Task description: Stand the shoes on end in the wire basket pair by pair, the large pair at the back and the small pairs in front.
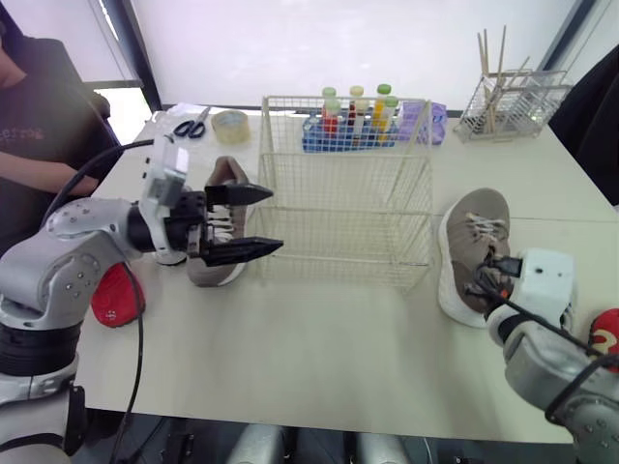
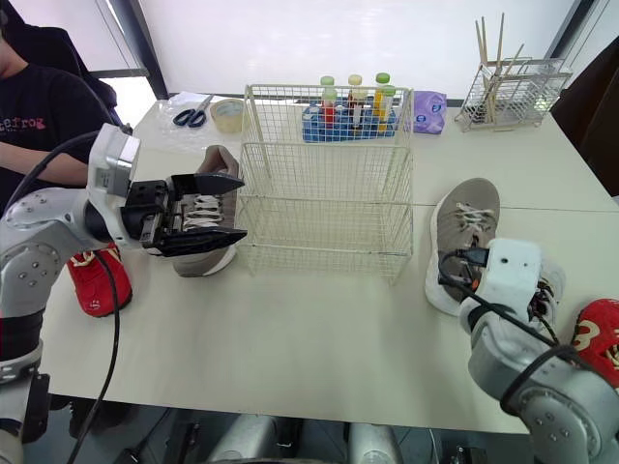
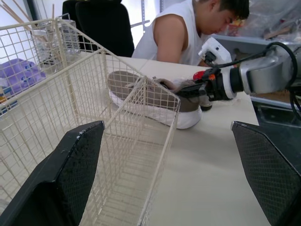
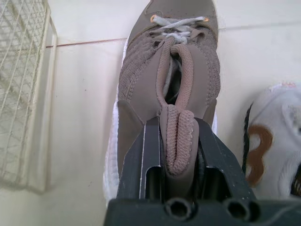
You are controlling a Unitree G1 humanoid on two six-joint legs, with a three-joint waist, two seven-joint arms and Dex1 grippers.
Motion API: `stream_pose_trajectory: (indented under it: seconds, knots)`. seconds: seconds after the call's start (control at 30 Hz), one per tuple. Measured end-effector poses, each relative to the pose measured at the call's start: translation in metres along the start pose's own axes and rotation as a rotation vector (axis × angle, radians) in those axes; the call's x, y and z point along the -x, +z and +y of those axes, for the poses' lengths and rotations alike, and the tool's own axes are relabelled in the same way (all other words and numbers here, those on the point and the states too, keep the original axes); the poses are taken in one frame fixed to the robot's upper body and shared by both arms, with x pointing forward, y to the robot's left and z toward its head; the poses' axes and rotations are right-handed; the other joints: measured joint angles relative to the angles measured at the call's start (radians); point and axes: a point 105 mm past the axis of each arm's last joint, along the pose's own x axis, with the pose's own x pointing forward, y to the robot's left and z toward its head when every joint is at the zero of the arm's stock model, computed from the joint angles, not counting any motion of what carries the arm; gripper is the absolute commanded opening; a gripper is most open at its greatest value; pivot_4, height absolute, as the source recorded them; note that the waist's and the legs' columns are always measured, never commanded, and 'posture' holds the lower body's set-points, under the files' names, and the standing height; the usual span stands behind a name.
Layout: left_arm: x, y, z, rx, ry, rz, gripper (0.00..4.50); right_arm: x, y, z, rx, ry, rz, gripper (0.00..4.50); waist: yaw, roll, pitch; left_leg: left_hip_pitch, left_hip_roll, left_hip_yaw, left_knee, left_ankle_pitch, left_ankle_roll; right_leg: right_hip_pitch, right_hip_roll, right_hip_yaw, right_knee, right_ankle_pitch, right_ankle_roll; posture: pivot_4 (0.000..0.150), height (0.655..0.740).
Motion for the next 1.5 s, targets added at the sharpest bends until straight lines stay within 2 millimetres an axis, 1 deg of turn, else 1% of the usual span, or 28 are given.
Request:
stream_pose_trajectory:
  seconds: [0.03,0.1,0.17,0.3,0.33,0.37,0.43,0.5,0.57,0.63,0.7,0.77,0.83,0.9,0.97,1.07,1.13,1.23,1.3,1.4,1.5]
  knots:
    - [0.001,0.0,0.002,0.0,0.006,0.0,4.5,-0.002,0.014,-0.003,0.004,-0.009,-0.045,0.19,0.001,0.001,0.001,-0.001,0.0,0.0,0.0,0.0,0.0,0.0,0.0,0.0,0.0,0.0,0.0,0.15,0.74]
    - [0.003,0.001,0.007,-0.005,0.021,-0.004,4.5,-0.003,0.05,-0.006,0.014,-0.019,-0.169,0.19,0.002,0.001,0.001,-0.001,0.0,0.0,-0.002,0.0,0.0,0.001,0.0,0.0,0.0,0.001,0.003,0.15,0.74]
    - [0.003,0.005,0.012,-0.019,0.029,-0.012,4.5,-0.003,0.082,-0.007,0.042,-0.017,-0.27,0.19,0.003,0.001,0.001,-0.001,0.0,0.0,-0.004,0.001,-0.001,0.0,0.0,0.0,0.0,0.001,0.003,0.15,0.74]
    - [0.004,0.012,0.019,-0.044,0.033,-0.032,4.5,-0.008,0.149,-0.009,0.098,0.038,-0.465,0.19,0.0,0.001,0.001,-0.001,0.0,0.001,-0.006,0.001,-0.001,0.0,0.0,0.0,-0.002,0.002,0.003,0.15,0.74]
    - [0.005,0.013,0.021,-0.04,0.038,-0.033,4.5,-0.008,0.163,-0.007,0.115,0.073,-0.511,0.19,-0.001,0.001,0.001,-0.001,0.0,0.001,-0.007,0.001,-0.001,0.0,0.0,0.0,-0.002,0.002,0.003,0.15,0.74]
    - [0.005,0.014,0.024,-0.038,0.046,-0.036,4.5,-0.006,0.179,0.0,0.153,0.139,-0.571,0.19,-0.003,0.001,0.001,-0.001,0.0,0.001,-0.008,0.001,-0.001,0.0,0.0,0.0,-0.002,0.002,0.003,0.15,0.74]
    - [0.006,0.019,0.03,-0.041,0.056,-0.043,4.5,0.002,0.202,0.015,0.263,0.303,-0.682,0.19,-0.013,0.001,0.001,-0.001,0.0,0.002,-0.01,0.001,-0.002,-0.001,0.0,0.0,-0.003,0.002,0.003,0.15,0.74]
    - [0.009,0.025,0.034,-0.045,0.069,-0.052,4.5,0.015,0.215,0.032,0.421,0.476,-0.785,0.19,-0.02,0.0,0.002,-0.001,0.0,0.002,-0.011,0.001,-0.002,-0.001,0.0,0.0,-0.004,0.002,0.003,0.15,0.74]
    - [0.013,0.03,0.038,-0.041,0.084,-0.051,4.5,0.028,0.22,0.047,0.579,0.619,-0.875,0.19,-0.024,0.0,0.002,-0.001,0.0,0.002,-0.011,0.002,-0.003,-0.001,-0.001,0.0,-0.005,0.002,0.004,0.15,0.74]
    - [0.019,0.033,0.04,-0.017,0.097,-0.051,4.5,0.033,0.224,0.056,0.736,0.71,-0.943,0.19,-0.03,0.0,0.002,-0.001,0.0,0.004,-0.011,0.003,-0.004,-0.002,-0.001,0.001,-0.005,0.002,0.004,0.15,0.74]
    - [0.028,0.038,0.042,0.004,0.116,-0.053,4.5,0.033,0.23,0.059,0.881,0.752,-1.0,0.19,-0.032,0.0,0.003,-0.001,0.0,0.005,-0.011,0.003,-0.004,-0.002,-0.001,0.001,-0.004,0.002,0.004,0.15,0.74]
    - [0.038,0.046,0.041,0.013,0.14,-0.049,4.5,0.035,0.233,0.063,1.067,0.77,-1.067,0.19,-0.032,-0.001,0.003,-0.001,0.0,0.005,-0.012,0.003,-0.005,-0.004,-0.001,0.002,-0.003,0.002,0.004,0.15,0.74]
    - [0.046,0.052,0.04,0.021,0.163,-0.05,4.5,0.037,0.229,0.068,1.23,0.797,-1.112,0.19,-0.031,-0.001,0.003,-0.001,0.0,0.005,-0.012,0.003,-0.005,-0.004,-0.001,0.002,-0.003,0.002,0.004,0.15,0.74]
    - [0.052,0.057,0.039,0.034,0.182,-0.056,4.5,0.034,0.219,0.076,1.371,0.84,-1.137,0.19,-0.029,-0.001,0.003,-0.001,0.001,0.005,-0.012,0.003,-0.006,-0.004,-0.001,0.002,-0.003,0.002,0.004,0.15,0.74]
    - [0.056,0.059,0.039,0.04,0.197,-0.053,4.5,0.028,0.212,0.081,1.452,0.876,-1.148,0.19,-0.027,-0.001,0.003,-0.001,0.001,0.005,-0.012,0.003,-0.006,-0.004,-0.001,0.003,-0.003,0.002,0.004,0.15,0.74]
    - [0.063,0.064,0.039,0.035,0.228,-0.052,4.5,0.025,0.205,0.089,1.524,0.92,-1.193,0.19,-0.026,-0.001,0.003,-0.001,0.001,0.005,-0.012,0.004,-0.007,-0.005,-0.001,0.003,-0.002,0.002,0.004,0.15,0.74]
    - [0.065,0.063,0.039,0.038,0.239,-0.043,4.5,0.028,0.207,0.096,1.541,0.932,-1.262,0.19,-0.026,-0.001,0.003,-0.001,0.001,0.005,-0.012,0.004,-0.007,-0.005,-0.001,0.003,-0.002,0.002,0.004,0.15,0.74]
    - [0.068,0.055,0.039,0.059,0.256,-0.018,4.5,0.036,0.212,0.101,1.57,0.919,-1.362,0.19,-0.026,-0.001,0.003,-0.001,0.001,0.005,-0.012,0.004,-0.007,-0.005,-0.001,0.004,-0.002,0.002,0.004,0.15,0.74]
    - [0.074,0.049,0.04,0.072,0.283,0.007,4.5,0.037,0.214,0.101,1.574,0.908,-1.399,0.19,-0.026,-0.001,0.004,-0.001,0.001,0.005,-0.012,0.004,-0.007,-0.005,0.0,0.004,-0.002,0.002,0.003,0.15,0.74]
    - [0.086,0.045,0.043,0.072,0.334,0.031,4.5,0.036,0.213,0.102,1.571,0.909,-1.416,0.19,-0.025,-0.001,0.004,-0.001,0.001,0.005,-0.012,0.004,-0.008,-0.006,0.0,0.004,-0.001,0.002,0.003,0.15,0.74]
    - [0.089,0.046,0.045,0.056,0.349,0.024,4.5,0.037,0.212,0.104,1.574,0.917,-1.423,0.19,-0.023,-0.001,0.004,-0.001,0.001,0.006,-0.012,0.004,-0.008,-0.007,0.0,0.005,0.0,0.002,0.003,0.15,0.74]
